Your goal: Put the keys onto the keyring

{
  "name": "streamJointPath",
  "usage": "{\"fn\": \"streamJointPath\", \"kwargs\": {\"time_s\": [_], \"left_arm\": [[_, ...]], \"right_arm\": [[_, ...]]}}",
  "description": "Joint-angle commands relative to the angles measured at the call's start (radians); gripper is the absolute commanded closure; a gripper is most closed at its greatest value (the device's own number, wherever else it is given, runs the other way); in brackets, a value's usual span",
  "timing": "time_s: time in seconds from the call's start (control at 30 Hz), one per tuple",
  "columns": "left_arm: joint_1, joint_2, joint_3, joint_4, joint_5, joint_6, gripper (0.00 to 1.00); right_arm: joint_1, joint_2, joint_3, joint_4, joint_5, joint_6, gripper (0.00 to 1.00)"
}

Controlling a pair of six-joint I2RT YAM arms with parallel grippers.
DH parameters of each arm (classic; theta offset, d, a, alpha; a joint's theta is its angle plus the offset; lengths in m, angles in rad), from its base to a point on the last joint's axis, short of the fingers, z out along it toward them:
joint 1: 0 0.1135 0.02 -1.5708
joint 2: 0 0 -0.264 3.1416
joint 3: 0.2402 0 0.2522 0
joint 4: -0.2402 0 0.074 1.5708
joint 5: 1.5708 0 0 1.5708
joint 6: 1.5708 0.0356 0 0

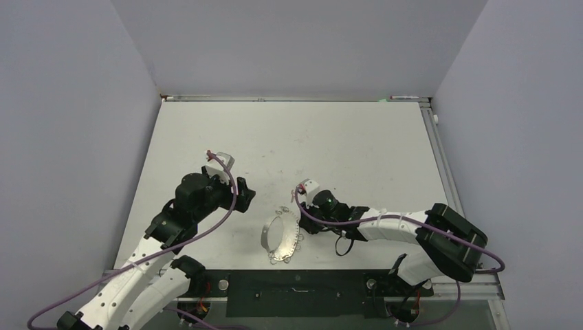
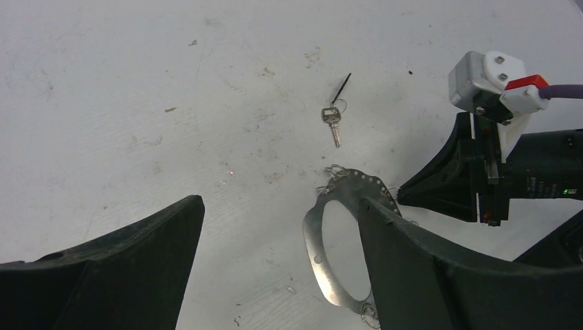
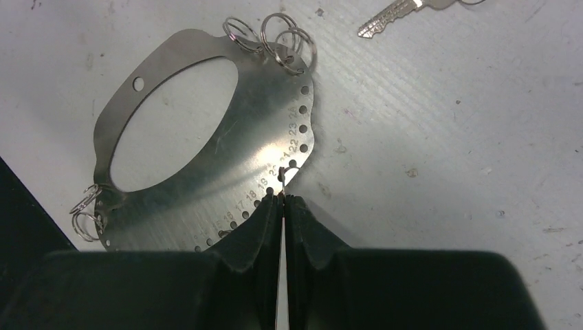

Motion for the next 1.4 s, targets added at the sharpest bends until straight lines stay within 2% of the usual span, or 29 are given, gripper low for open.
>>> {"fn": "streamJointPath", "kwargs": {"time_s": [0.0, 0.23, 0.37, 0.43, 0.57, 0.63, 0.73, 0.9, 1.0, 1.2, 1.37], "left_arm": [[0.006, -0.072, -0.021, 0.157, 0.154, 0.015, 0.21], [0.006, -0.236, -0.162, 0.442, 0.430, 0.027, 0.21], [0.005, -0.277, -0.207, 0.526, 0.619, 0.083, 0.24], [0.002, -0.282, -0.216, 0.544, 0.672, 0.117, 0.29], [-0.004, -0.256, -0.188, 0.533, 0.700, 0.155, 0.40], [-0.007, -0.242, -0.175, 0.530, 0.725, 0.172, 0.50], [-0.022, -0.223, -0.161, 0.520, 0.742, 0.206, 0.59], [-0.050, -0.173, -0.144, 0.517, 0.807, 0.269, 0.61], [-0.057, -0.142, -0.138, 0.532, 0.844, 0.283, 0.66], [-0.066, -0.114, -0.154, 0.576, 0.876, 0.267, 0.72], [-0.076, -0.110, -0.177, 0.636, 0.884, 0.235, 0.72]], "right_arm": [[-0.001, -0.090, 0.070, -0.027, -0.039, -0.099, 0.95], [0.011, -0.172, 0.179, -0.137, -0.104, -0.199, 0.95], [0.032, -0.227, 0.266, -0.247, -0.132, -0.295, 0.95], [0.039, -0.248, 0.310, -0.300, -0.139, -0.343, 0.95], [0.052, -0.275, 0.400, -0.392, -0.159, -0.414, 0.95], [0.065, -0.283, 0.439, -0.424, -0.170, -0.440, 0.95], [0.093, -0.290, 0.491, -0.477, -0.179, -0.481, 0.95], [0.139, -0.288, 0.571, -0.596, -0.228, -0.556, 0.95], [0.151, -0.283, 0.609, -0.649, -0.245, -0.580, 0.95], [0.167, -0.286, 0.631, -0.677, -0.253, -0.591, 0.95], [0.178, -0.274, 0.650, -0.697, -0.256, -0.600, 0.95]]}}
